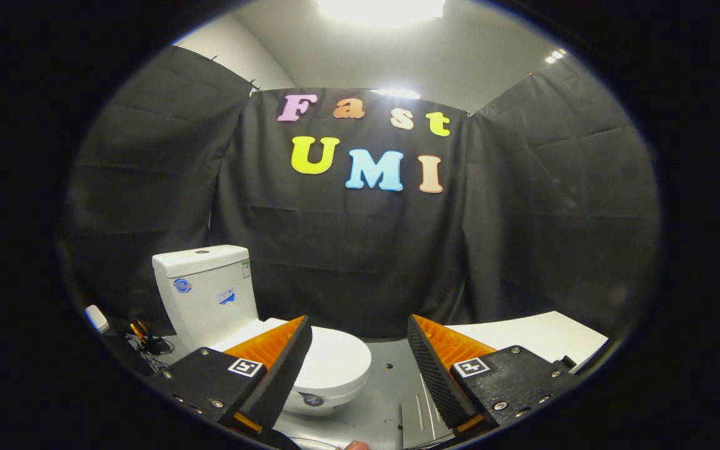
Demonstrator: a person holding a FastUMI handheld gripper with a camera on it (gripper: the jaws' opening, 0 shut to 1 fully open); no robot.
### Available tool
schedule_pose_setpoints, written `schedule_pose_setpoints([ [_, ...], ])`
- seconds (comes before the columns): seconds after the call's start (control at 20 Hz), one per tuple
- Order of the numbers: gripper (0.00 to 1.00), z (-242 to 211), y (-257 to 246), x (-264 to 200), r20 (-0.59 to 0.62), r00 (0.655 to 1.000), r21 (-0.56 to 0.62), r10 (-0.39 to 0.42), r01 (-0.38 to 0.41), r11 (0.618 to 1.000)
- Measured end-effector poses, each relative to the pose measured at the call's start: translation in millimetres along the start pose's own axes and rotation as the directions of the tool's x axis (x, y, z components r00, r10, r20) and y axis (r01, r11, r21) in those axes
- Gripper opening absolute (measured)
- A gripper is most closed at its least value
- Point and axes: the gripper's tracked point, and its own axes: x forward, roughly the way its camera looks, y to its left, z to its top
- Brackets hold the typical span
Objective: Open the toilet lid.
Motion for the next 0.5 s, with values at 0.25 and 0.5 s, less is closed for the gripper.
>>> schedule_pose_setpoints([
  [0.25,0.95,-45.0,15.4,15.3,-0.08,0.997,-0.017,0.011,-0.012,1.0],
  [0.5,0.95,-78.6,35.0,31.6,-0.131,0.99,0.07,0.057,-0.048,0.996],
])
